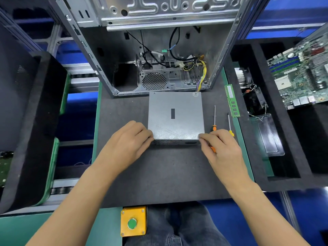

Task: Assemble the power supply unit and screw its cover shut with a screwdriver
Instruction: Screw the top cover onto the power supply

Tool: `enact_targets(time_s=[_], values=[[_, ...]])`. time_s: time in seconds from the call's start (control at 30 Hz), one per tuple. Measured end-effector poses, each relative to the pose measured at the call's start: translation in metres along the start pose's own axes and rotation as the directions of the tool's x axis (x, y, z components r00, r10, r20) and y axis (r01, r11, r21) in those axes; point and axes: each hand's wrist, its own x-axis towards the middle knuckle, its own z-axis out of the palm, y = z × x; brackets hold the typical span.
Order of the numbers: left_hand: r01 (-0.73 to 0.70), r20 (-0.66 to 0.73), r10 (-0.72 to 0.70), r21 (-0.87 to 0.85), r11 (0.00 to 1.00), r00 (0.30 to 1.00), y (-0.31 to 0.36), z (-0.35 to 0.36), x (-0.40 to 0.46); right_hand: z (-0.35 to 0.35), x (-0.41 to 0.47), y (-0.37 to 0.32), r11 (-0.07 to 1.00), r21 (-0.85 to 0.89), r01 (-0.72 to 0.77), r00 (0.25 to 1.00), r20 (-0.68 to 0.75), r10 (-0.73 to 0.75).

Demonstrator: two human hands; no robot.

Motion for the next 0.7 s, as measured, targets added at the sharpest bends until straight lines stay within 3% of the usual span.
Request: enact_targets(time_s=[0.4, 0.7], values=[[0.009, -0.198, 0.013, 0.108, 0.994, 0.98, 0.003, 0.018, -0.011, 0.0, 0.0, -0.004, 0.997, 0.042, -0.065, 0.998, 0.006, 0.065], [0.0, -0.219, 0.027, 0.125, 0.992, 0.975, 0.001, 0.018, -0.01, -0.001, 0.004, -0.009, 0.99, 0.068, -0.12, 0.993, 0.02, 0.119]])
